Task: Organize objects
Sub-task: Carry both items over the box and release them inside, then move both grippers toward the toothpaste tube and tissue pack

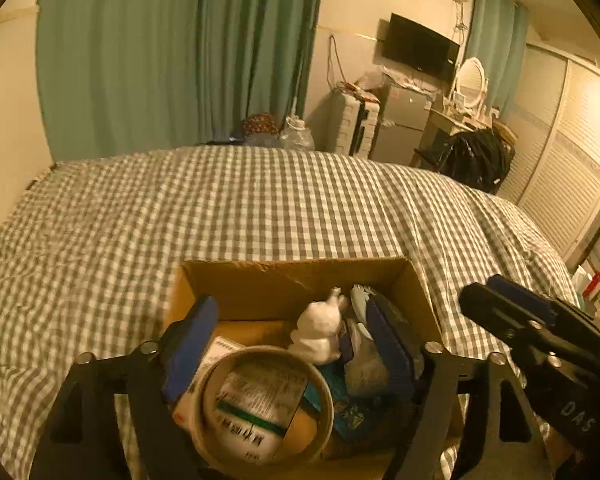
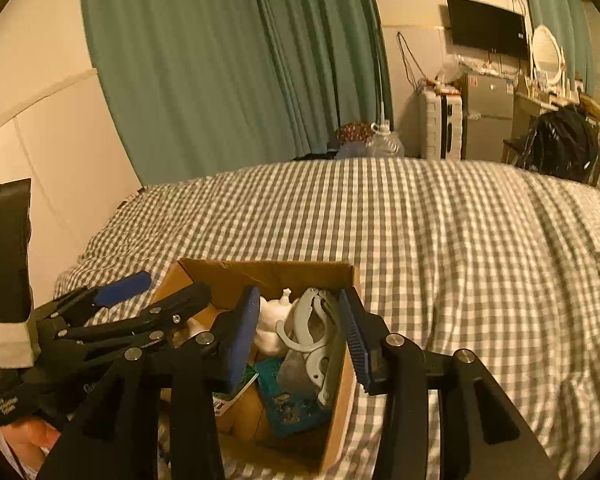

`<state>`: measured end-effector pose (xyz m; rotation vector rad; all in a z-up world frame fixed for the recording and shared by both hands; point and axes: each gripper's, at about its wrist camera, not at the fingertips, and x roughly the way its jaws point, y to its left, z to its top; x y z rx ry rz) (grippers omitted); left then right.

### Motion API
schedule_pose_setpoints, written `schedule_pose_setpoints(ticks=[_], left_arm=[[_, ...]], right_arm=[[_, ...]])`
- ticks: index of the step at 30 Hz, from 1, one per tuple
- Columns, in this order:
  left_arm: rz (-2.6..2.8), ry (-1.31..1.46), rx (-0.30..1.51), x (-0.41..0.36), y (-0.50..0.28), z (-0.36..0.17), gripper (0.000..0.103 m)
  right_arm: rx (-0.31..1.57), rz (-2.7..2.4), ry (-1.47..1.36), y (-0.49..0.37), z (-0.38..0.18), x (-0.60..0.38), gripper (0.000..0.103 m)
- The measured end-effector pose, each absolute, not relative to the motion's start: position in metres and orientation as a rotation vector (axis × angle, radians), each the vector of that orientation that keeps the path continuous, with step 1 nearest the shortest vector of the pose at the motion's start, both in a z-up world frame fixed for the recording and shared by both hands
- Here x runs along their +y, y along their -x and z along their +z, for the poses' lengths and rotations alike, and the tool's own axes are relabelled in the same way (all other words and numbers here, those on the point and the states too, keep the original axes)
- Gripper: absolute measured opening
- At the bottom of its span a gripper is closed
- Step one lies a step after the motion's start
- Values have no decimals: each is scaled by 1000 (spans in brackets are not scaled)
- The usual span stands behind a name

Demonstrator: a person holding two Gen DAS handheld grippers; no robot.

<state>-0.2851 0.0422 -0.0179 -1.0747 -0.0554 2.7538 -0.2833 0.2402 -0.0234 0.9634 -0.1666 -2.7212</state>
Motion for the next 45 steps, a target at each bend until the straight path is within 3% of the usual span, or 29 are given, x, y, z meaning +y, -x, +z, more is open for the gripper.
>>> schedule_pose_setpoints(ticks=[5, 8, 10, 15, 19, 31, 39, 45], left_arm=[[2803, 1026, -59, 35, 253, 8, 91], [2829, 993, -55, 30, 229, 24, 91], [2849, 968, -55, 26, 213, 34, 98], [2893, 941, -77, 12, 178, 48, 103], [2913, 948, -67, 0, 157, 49, 103], [3122, 1034, -47, -44, 105, -2, 103], [3143, 1206, -125, -56, 101, -82, 103], [3120, 1290, -106, -42, 108, -131, 103]], right_arm=[[-110, -2757, -914, 249, 6, 240, 52], [-80, -2786, -881, 227, 21, 240, 61], [-54, -2812, -856, 208, 33, 239, 69], [-2, -2841, -826, 172, 52, 233, 77], [6, -2832, -820, 147, 53, 234, 91], [36, -2871, -846, 119, -10, 233, 96], [-81, -2827, -989, 129, -89, 225, 96], [6, -2773, -1120, 142, -135, 203, 96]])
